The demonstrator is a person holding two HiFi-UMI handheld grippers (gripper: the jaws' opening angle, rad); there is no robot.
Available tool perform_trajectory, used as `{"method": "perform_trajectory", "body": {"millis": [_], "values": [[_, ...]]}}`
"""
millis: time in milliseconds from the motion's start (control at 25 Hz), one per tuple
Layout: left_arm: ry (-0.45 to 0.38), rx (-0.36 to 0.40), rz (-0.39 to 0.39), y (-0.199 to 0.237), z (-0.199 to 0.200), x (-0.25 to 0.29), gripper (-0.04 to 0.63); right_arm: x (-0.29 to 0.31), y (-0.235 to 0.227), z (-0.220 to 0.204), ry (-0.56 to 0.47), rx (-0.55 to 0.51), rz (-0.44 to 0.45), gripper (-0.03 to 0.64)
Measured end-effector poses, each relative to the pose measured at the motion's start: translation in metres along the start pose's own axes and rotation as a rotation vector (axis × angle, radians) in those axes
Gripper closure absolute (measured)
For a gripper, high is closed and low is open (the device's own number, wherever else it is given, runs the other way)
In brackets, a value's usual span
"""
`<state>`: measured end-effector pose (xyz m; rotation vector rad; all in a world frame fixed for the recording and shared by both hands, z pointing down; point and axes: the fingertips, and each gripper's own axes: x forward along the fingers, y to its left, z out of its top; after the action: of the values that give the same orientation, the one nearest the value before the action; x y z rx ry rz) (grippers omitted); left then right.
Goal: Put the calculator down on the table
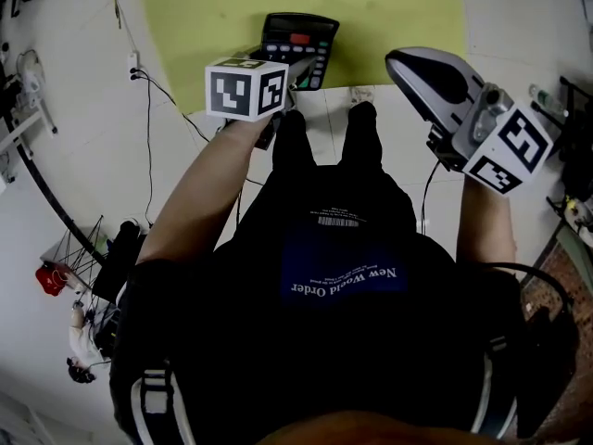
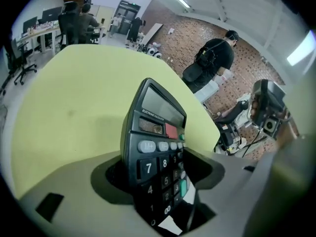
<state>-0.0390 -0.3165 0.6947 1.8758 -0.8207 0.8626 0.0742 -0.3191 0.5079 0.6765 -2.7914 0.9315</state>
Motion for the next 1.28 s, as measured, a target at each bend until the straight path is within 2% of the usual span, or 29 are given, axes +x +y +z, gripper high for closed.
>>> {"method": "perform_trajectory", "body": {"millis": [80, 160, 320, 400, 440, 520, 640, 680, 760, 800, 880, 960, 1120, 1200, 1280], "values": [[0.017, 0.044, 0.044, -0.002, 0.0, -0.004, 0.281, -0.005, 0.01, 0.004, 0.0, -0.007, 0.003, 0.629], [0.034, 0.012, 0.028, -0.011, 0.001, -0.009, 0.281, -0.009, 0.025, 0.011, 0.003, -0.012, 0.008, 0.629], [-0.027, -0.248, -0.131, -0.022, 0.01, -0.018, 0.281, -0.012, 0.048, 0.03, 0.011, -0.055, 0.004, 0.629], [-0.025, -0.323, -0.159, -0.018, 0.006, -0.021, 0.281, -0.016, 0.056, 0.04, 0.01, -0.08, -0.009, 0.629], [-0.009, -0.325, -0.162, -0.016, 0.002, -0.022, 0.281, -0.019, 0.06, 0.046, 0.009, -0.091, -0.016, 0.629], [0.068, -0.241, -0.13, -0.013, -0.01, -0.022, 0.281, -0.025, 0.068, 0.058, 0.008, -0.116, -0.027, 0.629], [0.209, -0.038, 0.014, -0.005, -0.029, -0.024, 0.281, -0.039, 0.081, 0.067, 0.02, -0.156, -0.028, 0.629], [0.22, 0.018, 0.071, 0.0, -0.028, -0.027, 0.281, -0.042, 0.085, 0.069, 0.028, -0.17, -0.026, 0.629], [0.185, 0.1, 0.155, 0.008, -0.015, -0.036, 0.281, -0.046, 0.093, 0.073, 0.044, -0.201, -0.027, 0.629], [0.143, 0.118, 0.163, 0.009, -0.004, -0.043, 0.281, -0.046, 0.096, 0.076, 0.047, -0.215, -0.027, 0.629], [-0.004, 0.112, 0.103, 0.0, 0.023, -0.068, 0.281, -0.045, 0.104, 0.085, 0.037, -0.226, -0.02, 0.629], [-0.21, 0.089, -0.043, -0.022, 0.053, -0.11, 0.281, -0.048, 0.111, 0.096, 0.005, -0.215, -0.006, 0.629], [-0.616, 0.101, -0.415, -0.078, 0.097, -0.231, 0.282, -0.055, 0.122, 0.126, -0.074, -0.226, 0.019, 0.629], [-0.774, 0.13, -0.54, -0.097, 0.103, -0.294, 0.282, -0.056, 0.13, 0.137, -0.1, -0.244, 0.036, 0.629], [-0.902, 0.154, -0.596, -0.107, 0.105, -0.347, 0.31, -0.055, 0.139, 0.146, -0.116, -0.267, 0.057, 0.629]]}}
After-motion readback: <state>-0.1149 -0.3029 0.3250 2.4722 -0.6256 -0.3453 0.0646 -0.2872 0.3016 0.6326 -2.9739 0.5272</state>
